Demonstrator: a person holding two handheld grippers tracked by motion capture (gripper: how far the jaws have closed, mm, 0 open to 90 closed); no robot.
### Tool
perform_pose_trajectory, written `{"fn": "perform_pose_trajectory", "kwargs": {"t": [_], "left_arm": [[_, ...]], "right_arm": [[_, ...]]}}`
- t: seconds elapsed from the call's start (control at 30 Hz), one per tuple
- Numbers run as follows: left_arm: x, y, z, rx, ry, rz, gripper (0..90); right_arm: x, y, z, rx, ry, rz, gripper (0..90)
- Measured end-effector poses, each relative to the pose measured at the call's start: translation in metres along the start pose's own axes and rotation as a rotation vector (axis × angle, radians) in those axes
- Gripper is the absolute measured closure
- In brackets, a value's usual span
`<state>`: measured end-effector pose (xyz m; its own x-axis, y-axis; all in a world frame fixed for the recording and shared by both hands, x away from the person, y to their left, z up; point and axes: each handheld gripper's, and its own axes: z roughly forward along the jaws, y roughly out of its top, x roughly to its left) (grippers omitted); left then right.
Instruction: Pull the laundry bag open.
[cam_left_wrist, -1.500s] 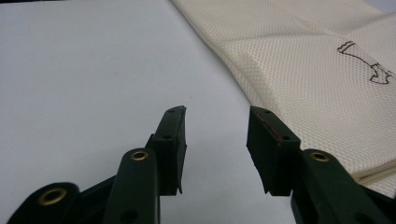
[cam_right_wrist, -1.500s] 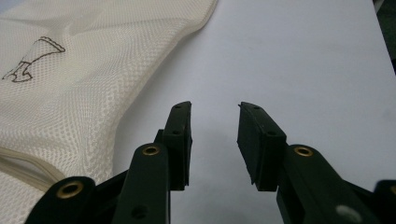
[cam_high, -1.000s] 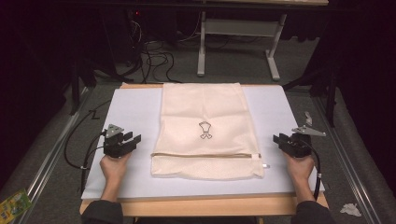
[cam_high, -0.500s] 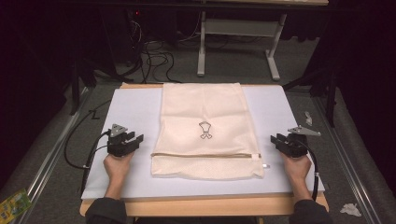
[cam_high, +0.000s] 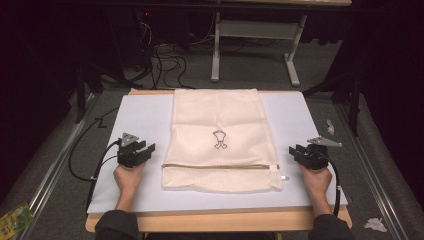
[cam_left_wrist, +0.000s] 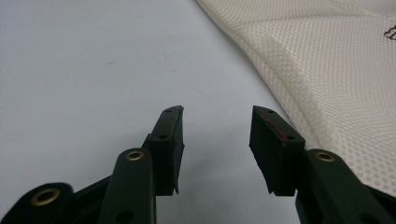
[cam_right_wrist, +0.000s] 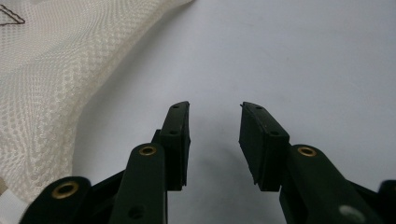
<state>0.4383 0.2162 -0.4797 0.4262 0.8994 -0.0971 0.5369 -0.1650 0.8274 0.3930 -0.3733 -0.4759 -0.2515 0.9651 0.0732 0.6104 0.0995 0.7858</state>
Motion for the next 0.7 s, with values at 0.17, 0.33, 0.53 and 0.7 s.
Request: {"fn": "perform_pose_trajectory", "kwargs": {"t": [0.17,0.33,0.53,0.7], "left_arm": [[-0.0021,-0.0022,0.002,0.001,0.004,0.017,54.6],[-0.0008,-0.0026,0.0011,-0.003,0.001,0.006,54.2],[-0.0029,-0.0044,0.0013,-0.012,0.016,0.015,51.5],[-0.004,-0.005,0.0011,-0.015,0.02,0.025,48.9]], "right_arm": [[-0.0011,-0.0008,-0.001,-0.015,0.008,0.013,63.4],[-0.0008,-0.0013,-0.0015,-0.016,0.006,0.01,62.9],[-0.0011,-0.0022,-0.002,-0.03,-0.001,0.004,59.8],[0.0033,-0.0022,-0.0009,-0.015,-0.024,-0.02,58.7]]}}
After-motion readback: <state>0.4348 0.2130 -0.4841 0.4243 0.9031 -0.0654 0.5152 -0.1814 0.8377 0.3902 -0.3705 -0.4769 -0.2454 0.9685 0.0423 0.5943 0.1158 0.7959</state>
